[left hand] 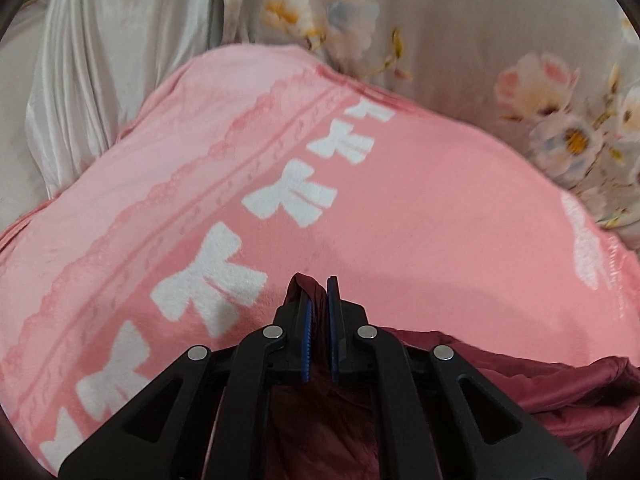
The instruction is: Fold large clothes
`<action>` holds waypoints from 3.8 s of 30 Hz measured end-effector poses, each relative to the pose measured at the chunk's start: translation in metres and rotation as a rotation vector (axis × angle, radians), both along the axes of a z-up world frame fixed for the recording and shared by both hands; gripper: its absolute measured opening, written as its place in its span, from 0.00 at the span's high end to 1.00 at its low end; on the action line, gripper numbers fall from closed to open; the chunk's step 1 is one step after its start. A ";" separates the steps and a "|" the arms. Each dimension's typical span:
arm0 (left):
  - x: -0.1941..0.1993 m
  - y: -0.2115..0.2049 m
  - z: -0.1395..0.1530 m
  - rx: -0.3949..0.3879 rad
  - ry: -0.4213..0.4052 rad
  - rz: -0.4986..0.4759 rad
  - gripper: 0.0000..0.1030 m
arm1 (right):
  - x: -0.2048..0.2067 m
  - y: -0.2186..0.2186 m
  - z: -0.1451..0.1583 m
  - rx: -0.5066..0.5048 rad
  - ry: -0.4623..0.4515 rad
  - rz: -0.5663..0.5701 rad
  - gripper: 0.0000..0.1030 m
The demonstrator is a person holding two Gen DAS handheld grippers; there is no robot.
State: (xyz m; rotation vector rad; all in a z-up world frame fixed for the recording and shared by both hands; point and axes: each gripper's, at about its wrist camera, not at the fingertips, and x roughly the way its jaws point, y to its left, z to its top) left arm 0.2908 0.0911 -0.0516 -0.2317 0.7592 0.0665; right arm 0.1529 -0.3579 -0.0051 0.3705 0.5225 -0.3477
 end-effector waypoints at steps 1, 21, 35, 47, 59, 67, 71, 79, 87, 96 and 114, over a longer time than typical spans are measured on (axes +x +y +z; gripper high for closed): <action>0.008 -0.003 -0.011 0.015 0.019 0.002 0.94 | 0.006 0.000 -0.006 0.003 0.015 -0.001 0.97; 0.022 0.014 -0.031 -0.006 -0.029 0.043 0.65 | -0.016 -0.019 -0.013 0.060 -0.055 -0.109 0.50; -0.040 -0.102 0.029 0.088 -0.108 -0.229 0.59 | 0.015 0.147 0.029 -0.138 -0.016 0.349 0.94; -0.002 -0.158 -0.036 0.141 0.014 -0.209 0.63 | 0.083 0.156 -0.035 -0.061 0.175 0.385 0.94; 0.007 -0.167 -0.056 0.181 -0.021 -0.192 0.63 | 0.101 0.148 -0.063 -0.019 0.220 0.361 0.98; 0.009 -0.166 -0.060 0.175 -0.031 -0.187 0.62 | 0.105 0.147 -0.070 -0.006 0.236 0.356 0.98; 0.008 -0.167 -0.061 0.177 -0.033 -0.186 0.62 | 0.106 0.146 -0.072 0.001 0.240 0.354 0.99; 0.008 -0.166 -0.061 0.175 -0.035 -0.187 0.62 | 0.106 0.145 -0.075 0.007 0.241 0.356 0.99; 0.008 -0.166 -0.061 0.174 -0.037 -0.187 0.62 | 0.106 0.145 -0.075 0.006 0.239 0.354 0.99; 0.008 -0.166 -0.062 0.174 -0.040 -0.187 0.62 | 0.107 0.145 -0.076 0.008 0.236 0.351 0.99; 0.009 -0.156 -0.058 0.108 -0.056 -0.197 0.53 | 0.106 0.142 -0.077 0.022 0.223 0.357 0.99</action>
